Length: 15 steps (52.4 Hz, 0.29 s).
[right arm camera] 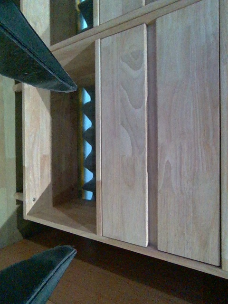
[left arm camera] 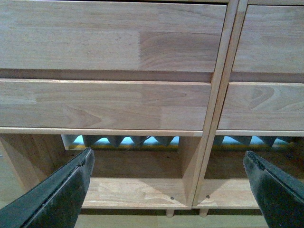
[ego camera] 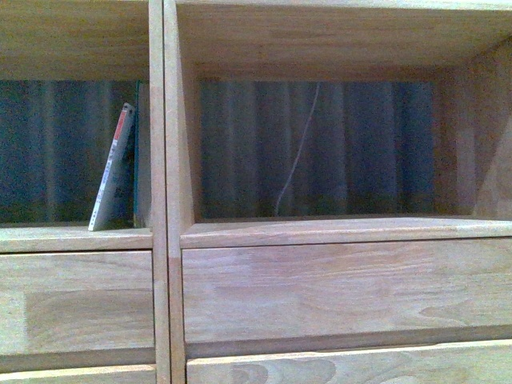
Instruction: Organize books on shelf
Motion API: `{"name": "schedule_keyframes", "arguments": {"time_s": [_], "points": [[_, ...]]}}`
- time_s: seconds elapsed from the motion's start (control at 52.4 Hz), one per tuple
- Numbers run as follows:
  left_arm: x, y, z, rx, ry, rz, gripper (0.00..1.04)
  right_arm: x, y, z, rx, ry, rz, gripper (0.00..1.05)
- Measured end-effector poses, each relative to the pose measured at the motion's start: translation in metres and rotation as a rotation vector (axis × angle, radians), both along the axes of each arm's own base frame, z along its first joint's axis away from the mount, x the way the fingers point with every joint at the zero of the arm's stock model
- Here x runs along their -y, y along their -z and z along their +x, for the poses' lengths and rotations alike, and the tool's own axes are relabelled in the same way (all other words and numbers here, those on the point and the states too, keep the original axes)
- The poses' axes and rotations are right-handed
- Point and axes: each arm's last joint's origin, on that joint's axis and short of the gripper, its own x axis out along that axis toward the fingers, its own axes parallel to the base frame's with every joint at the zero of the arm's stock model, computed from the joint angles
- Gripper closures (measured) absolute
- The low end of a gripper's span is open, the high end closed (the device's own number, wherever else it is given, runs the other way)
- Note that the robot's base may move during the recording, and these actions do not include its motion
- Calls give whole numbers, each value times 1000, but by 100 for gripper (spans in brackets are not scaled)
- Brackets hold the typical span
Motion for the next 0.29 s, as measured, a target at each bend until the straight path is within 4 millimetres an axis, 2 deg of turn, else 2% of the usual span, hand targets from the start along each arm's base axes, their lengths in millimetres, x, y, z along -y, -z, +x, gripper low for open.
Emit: {"name": "schedule_keyframes", "arguments": {"time_s": [0.287], "points": [[0, 0, 0, 0, 0, 0, 7, 0, 0, 0, 0, 0, 0, 7]]}}
